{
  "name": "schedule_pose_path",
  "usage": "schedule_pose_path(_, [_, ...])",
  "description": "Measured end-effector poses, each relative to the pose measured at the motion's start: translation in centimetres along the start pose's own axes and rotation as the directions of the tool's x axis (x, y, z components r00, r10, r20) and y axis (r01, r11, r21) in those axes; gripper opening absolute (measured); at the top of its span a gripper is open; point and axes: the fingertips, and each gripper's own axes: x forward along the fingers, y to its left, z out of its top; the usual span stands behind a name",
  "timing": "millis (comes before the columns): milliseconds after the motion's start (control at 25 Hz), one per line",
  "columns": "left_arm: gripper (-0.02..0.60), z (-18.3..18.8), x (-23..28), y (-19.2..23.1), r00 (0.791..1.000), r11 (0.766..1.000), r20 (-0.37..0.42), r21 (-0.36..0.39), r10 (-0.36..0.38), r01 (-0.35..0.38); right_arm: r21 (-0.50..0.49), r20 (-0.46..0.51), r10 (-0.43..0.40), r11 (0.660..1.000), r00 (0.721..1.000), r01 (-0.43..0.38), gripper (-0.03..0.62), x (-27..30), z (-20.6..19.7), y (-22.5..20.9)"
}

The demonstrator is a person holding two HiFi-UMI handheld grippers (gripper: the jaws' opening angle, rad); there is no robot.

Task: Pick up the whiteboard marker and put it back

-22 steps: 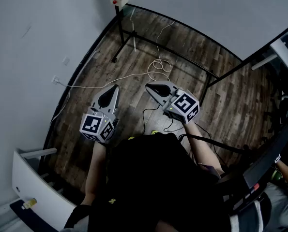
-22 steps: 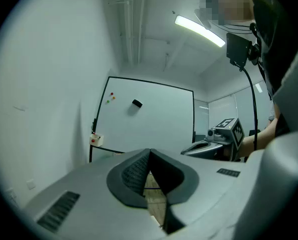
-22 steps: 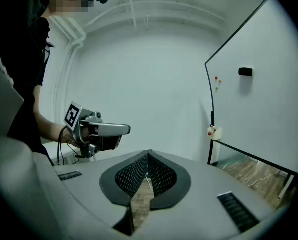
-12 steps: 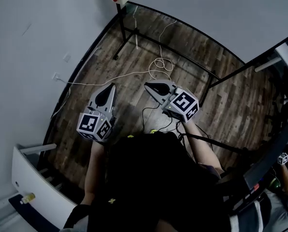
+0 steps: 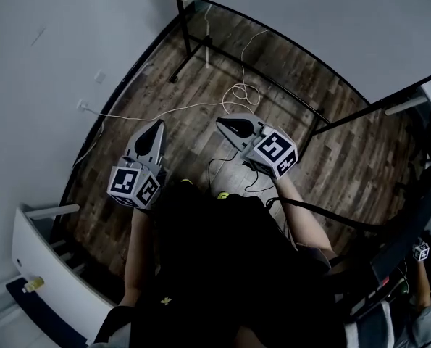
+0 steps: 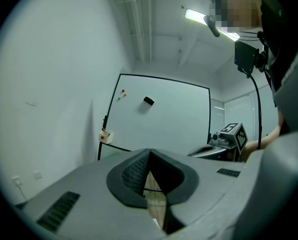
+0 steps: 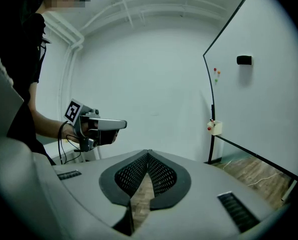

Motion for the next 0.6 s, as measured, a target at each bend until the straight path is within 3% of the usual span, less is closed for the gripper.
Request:
schedule_pose_path(240, [0.032,0.0,1.5,3.5,1.0,1.0,-0.006,-0.004,0.006,-0.006,0.014,-0.01,0.004,1.0,1.0,-0.004,0.003,3.4,-0.3,-2.1])
schedule_pose_path(600, [0.032,2.7,7.0,9.6,0.998,0.998,0.001,0.016,-0.064,0.064,0.018,-0.003,-0.049,0.999,0.999,0.049,0.003,10.2,2.3,-6.3])
